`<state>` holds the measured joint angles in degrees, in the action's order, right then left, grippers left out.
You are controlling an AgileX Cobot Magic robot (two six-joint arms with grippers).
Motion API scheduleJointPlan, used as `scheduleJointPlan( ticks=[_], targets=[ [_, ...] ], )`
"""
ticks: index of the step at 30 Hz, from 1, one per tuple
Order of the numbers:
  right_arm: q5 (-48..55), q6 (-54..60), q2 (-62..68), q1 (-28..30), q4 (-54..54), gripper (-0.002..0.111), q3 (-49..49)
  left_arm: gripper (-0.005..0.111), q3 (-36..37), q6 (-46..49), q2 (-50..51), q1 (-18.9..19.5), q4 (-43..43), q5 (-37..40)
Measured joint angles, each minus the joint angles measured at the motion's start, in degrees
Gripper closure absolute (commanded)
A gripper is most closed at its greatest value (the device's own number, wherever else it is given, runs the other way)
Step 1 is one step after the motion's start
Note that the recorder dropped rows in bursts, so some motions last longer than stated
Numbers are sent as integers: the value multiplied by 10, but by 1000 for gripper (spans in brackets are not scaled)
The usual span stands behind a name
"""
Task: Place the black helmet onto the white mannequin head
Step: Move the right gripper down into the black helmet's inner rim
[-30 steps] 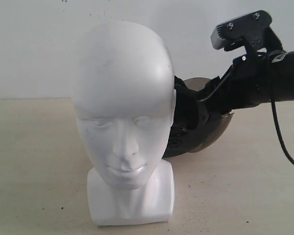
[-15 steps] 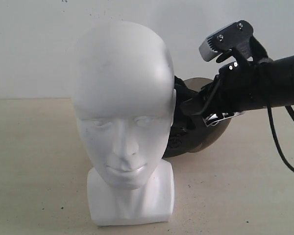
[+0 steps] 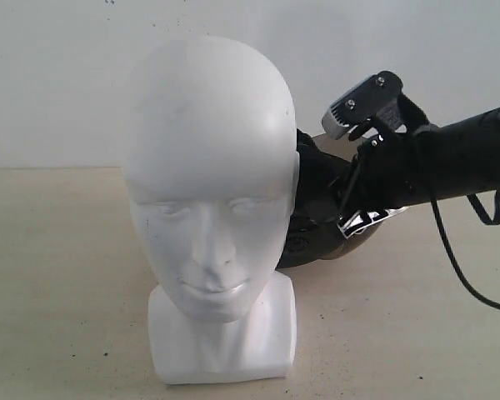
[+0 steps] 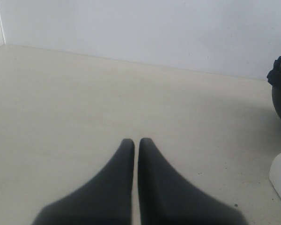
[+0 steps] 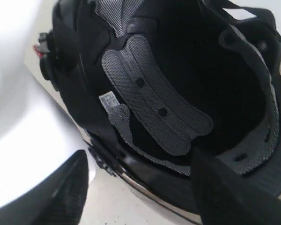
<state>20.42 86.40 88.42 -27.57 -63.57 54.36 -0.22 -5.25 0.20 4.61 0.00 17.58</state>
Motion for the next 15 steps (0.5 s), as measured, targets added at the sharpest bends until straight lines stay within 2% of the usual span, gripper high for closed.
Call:
scheduleJointPlan(
  ticks=[5,10,15],
  targets=[
    [65,5,28,26,7,47,35,102,0,0,0,0,0,0],
    [107,32,48,32,33,24,55,102,0,0,0,0,0,0],
    [107,69,54,34,42,23,60,102,0,0,0,0,0,0]
  ],
)
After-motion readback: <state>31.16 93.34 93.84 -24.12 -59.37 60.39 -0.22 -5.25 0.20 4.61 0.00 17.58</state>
